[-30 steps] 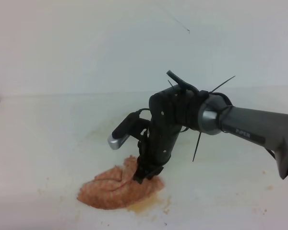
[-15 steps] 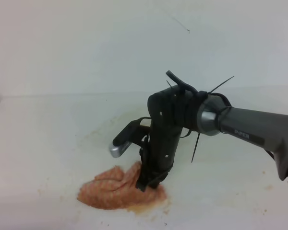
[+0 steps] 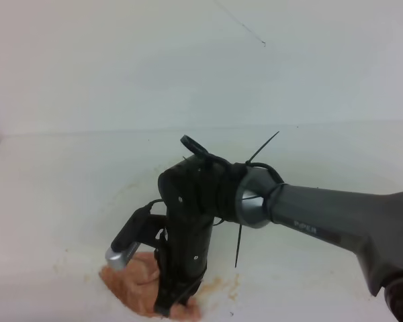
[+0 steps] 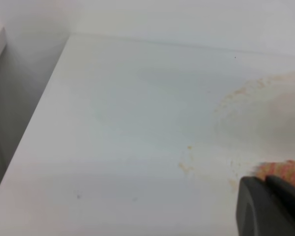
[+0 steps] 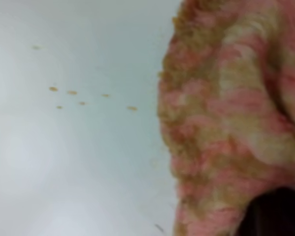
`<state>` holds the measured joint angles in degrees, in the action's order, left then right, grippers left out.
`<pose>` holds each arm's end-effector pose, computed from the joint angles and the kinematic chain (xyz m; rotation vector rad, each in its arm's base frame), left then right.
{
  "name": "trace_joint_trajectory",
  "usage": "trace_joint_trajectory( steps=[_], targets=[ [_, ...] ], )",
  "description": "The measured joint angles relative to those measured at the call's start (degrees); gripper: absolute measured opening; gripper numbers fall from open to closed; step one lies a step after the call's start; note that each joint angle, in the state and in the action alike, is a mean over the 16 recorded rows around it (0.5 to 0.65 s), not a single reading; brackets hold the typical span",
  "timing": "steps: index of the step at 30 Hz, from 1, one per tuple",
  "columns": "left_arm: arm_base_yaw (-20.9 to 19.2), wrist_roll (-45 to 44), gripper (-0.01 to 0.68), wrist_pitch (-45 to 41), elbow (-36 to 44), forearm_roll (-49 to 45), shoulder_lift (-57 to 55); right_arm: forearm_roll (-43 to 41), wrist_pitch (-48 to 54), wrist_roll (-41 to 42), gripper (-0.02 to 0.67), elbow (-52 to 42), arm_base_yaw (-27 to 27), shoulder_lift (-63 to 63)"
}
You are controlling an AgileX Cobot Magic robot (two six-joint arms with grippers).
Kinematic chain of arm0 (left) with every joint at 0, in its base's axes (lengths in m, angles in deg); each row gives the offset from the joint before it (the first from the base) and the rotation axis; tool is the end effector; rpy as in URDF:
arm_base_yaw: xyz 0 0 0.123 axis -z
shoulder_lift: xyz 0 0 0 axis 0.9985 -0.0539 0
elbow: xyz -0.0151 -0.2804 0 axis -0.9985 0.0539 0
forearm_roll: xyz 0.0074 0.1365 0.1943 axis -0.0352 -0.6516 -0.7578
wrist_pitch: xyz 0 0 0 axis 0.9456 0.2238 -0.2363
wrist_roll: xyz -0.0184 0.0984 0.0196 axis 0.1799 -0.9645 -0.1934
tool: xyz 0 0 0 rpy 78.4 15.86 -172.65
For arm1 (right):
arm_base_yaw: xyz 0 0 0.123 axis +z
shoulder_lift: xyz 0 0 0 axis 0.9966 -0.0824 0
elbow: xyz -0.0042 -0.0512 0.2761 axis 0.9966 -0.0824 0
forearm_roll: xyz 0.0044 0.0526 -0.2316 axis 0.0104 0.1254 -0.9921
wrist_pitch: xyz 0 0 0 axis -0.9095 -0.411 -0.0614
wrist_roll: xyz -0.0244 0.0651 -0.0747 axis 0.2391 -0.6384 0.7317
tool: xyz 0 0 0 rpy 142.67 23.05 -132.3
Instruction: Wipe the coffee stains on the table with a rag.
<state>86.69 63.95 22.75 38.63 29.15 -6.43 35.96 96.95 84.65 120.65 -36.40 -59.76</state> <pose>0.0545 -0.0040 0.1725 -0.1566 1.7881 -0.1789 0.2912 0.3492 0.1393 -1.7459 2.4714 0.1998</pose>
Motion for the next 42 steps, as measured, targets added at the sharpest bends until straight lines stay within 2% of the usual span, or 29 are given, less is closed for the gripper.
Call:
trace_joint_trajectory(
  steps=[8,21,35,42],
  targets=[
    [0.00,0.00,0.000,-0.05,-0.14,0.00,-0.09,-4.01,-0.10,-1.58,0.012,0.00,-2.46,-0.07],
    [0.00,0.00,0.001,0.00,0.00,0.00,0.00,-6.94,0.49,-4.61,0.012,0.01,-12.38,1.36],
    [0.00,0.00,0.001,0.00,0.00,0.00,0.00,-2.87,2.39,-4.72,0.012,-0.44,-23.74,9.19],
    [0.00,0.00,0.001,0.00,0.00,0.00,0.00,-2.06,1.68,-4.26,0.012,-6.09,-29.14,12.88]
  ],
)
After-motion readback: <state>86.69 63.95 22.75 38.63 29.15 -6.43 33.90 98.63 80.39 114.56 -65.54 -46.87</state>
